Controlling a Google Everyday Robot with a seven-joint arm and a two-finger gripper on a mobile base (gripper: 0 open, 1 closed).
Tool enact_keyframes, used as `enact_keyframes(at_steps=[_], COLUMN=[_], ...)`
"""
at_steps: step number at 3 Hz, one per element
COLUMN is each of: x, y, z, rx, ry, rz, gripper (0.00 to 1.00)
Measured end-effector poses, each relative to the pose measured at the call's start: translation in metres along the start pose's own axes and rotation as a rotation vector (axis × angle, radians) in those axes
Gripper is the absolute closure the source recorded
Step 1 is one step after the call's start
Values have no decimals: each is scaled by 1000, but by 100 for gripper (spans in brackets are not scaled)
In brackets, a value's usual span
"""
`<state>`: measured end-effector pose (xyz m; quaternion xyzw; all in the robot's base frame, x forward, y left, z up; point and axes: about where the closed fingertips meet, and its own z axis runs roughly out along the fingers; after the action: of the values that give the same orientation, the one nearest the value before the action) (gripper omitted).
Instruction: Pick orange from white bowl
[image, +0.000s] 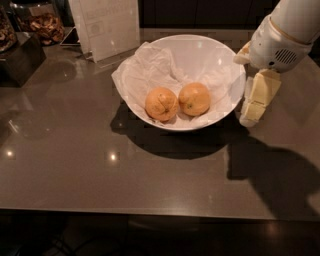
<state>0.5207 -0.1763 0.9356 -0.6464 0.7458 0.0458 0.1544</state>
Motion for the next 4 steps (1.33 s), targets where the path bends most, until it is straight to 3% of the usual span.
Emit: enact_keyframes(at_steps=[1, 3, 4], x=[-8, -47, -49], y=[-6, -28, -30], z=[11, 42, 43], rx=[-14, -75, -71], ry=[-43, -68, -71], rz=[1, -63, -64], gripper=[0, 0, 10])
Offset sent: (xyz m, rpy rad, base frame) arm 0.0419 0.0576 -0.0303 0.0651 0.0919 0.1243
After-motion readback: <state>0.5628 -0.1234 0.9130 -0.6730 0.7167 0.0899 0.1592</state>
